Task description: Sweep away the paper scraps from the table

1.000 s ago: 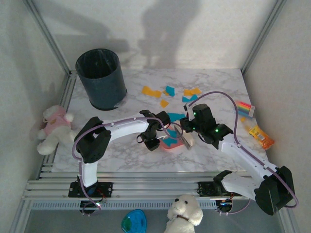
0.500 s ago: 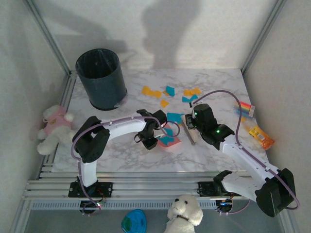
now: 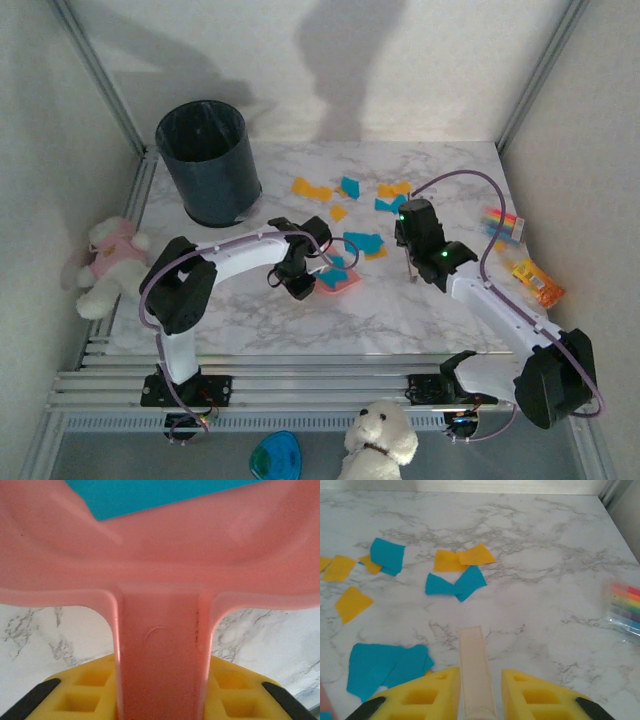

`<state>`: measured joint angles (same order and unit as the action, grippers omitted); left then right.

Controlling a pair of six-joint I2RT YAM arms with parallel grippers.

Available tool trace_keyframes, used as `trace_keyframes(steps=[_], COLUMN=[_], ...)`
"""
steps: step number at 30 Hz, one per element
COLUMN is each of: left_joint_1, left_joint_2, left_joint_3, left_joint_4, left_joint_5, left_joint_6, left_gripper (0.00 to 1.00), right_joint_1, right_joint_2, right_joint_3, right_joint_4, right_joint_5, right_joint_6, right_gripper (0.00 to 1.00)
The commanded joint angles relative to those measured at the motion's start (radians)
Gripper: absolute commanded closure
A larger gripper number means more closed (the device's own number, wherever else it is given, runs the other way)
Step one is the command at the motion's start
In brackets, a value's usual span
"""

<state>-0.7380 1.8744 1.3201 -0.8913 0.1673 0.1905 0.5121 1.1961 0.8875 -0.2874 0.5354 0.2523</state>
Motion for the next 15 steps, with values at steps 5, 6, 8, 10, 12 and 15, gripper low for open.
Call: trace_keyframes(steps=[5, 6, 8, 10, 12, 15], left_joint_1=[0.031, 0.032, 0.035, 0.037, 0.039, 0.04], left_joint_2=[0.036, 0.041, 0.05, 0.059, 0.07, 0.081], left_joint_3=[0.065, 0.071, 0.081, 0.089, 0.097, 0.105], left_joint_4=[-0.066, -0.067, -0.07, -0.074, -0.083, -0.096], left_joint_5=[0.019, 0.017, 0.02, 0.021, 0.026, 0.05], left_joint_6=[0.04, 0.042, 0.047, 0.051, 0.054, 0.064], left_gripper=[1.0, 1.0, 1.0, 1.0, 1.0, 1.0], right_joint_1=[-0.02, -0.022, -0.026, -0.029, -0.031, -0.032], right_joint_2=[0.099, 0.115, 0.145, 0.171, 0.19, 0.219], right_joint_3=[0.085, 0.093, 0.111, 0.126, 0.135, 0.148], right_joint_4=[0.103, 0.109, 0.112, 0.117, 0.13, 0.138], right_joint_5=[-0.002, -0.005, -0.012, -0.02, -0.043, -0.088], right_joint_6=[-0.064, -0.072, -0.083, -0.091, -0.101, -0.118], right_gripper=[1.0, 1.0, 1.0, 1.0, 1.0, 1.0])
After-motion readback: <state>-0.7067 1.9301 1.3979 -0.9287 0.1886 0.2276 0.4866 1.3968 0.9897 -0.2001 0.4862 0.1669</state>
